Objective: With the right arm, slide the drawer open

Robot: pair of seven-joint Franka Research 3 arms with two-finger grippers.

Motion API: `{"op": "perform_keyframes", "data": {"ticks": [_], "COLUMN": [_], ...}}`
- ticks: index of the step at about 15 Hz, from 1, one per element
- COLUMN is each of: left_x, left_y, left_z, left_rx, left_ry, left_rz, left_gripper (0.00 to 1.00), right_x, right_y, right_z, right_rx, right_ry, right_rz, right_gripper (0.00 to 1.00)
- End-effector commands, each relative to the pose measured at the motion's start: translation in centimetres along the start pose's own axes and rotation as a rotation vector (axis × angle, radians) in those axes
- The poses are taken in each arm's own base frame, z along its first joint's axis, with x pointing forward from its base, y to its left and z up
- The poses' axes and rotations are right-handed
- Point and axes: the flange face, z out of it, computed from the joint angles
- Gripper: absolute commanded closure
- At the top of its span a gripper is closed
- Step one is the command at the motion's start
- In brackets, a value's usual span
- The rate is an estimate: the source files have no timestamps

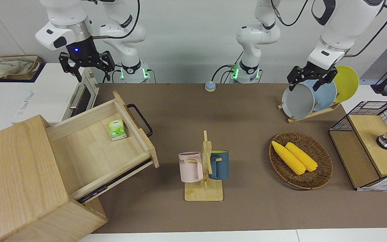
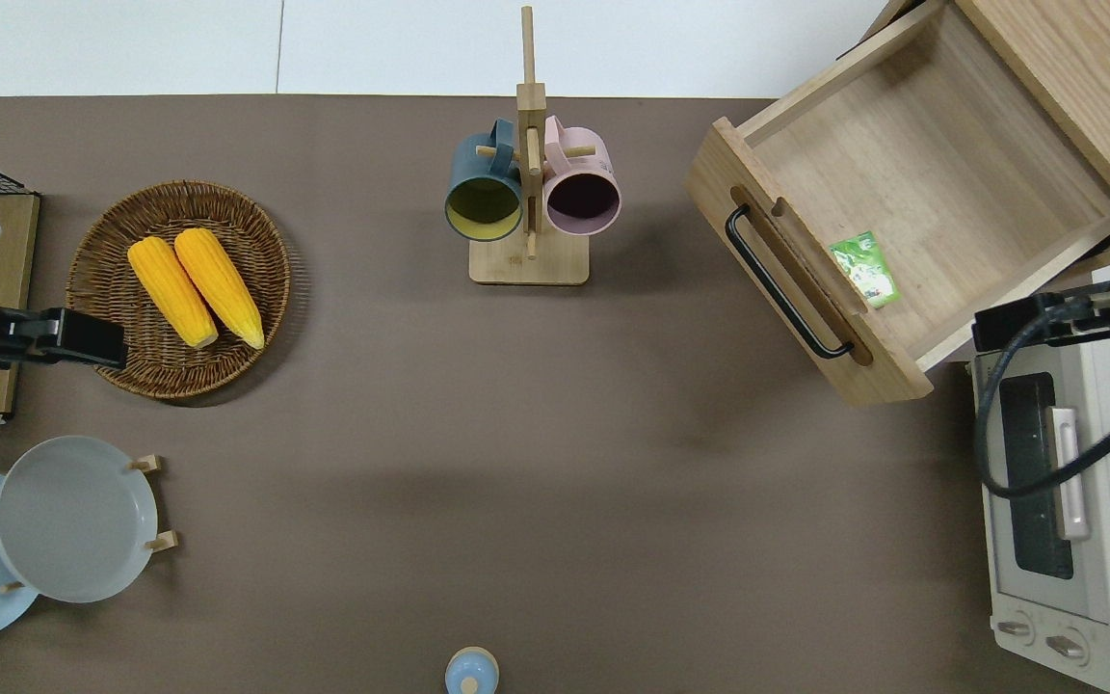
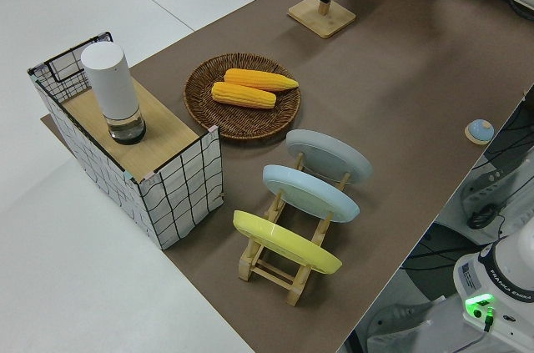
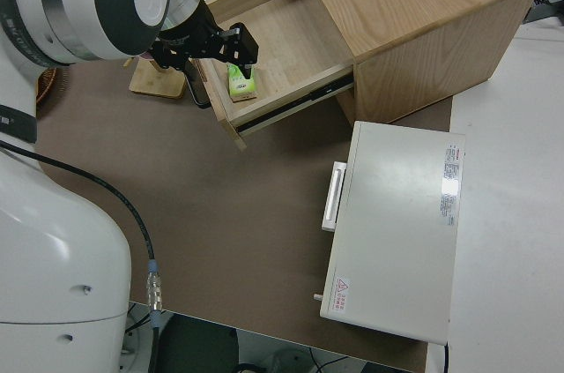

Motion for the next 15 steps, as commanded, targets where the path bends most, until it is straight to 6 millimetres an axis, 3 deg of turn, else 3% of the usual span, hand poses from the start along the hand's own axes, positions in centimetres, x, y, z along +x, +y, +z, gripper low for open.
{"op": "perform_keyframes", "data": {"ticks": [1, 8, 15], "left_x": [0.1, 0.1, 0.1], "left_y": [-0.1, -0.1, -0.1], "left_z": [-0.4, -0.3, -0.4], "left_rx": [0.016, 0.016, 0.016], "left_ry": [-0.005, -0.007, -0.005], "left_rz": [0.009, 0.009, 0.009], "left_gripper": [0.01, 0.01, 0.01], "right_x": [0.0, 0.9, 2.3], "right_y": [3.1, 6.7, 6.0], "right_z": [1.3, 3.6, 4.9], "right_rx": [0.055, 0.067, 0.037], "right_ry": [0.014, -0.01, 0.025], "right_rz": [-0.034, 0.034, 0.032], "right_gripper": [0.015, 0.013, 0.013]}}
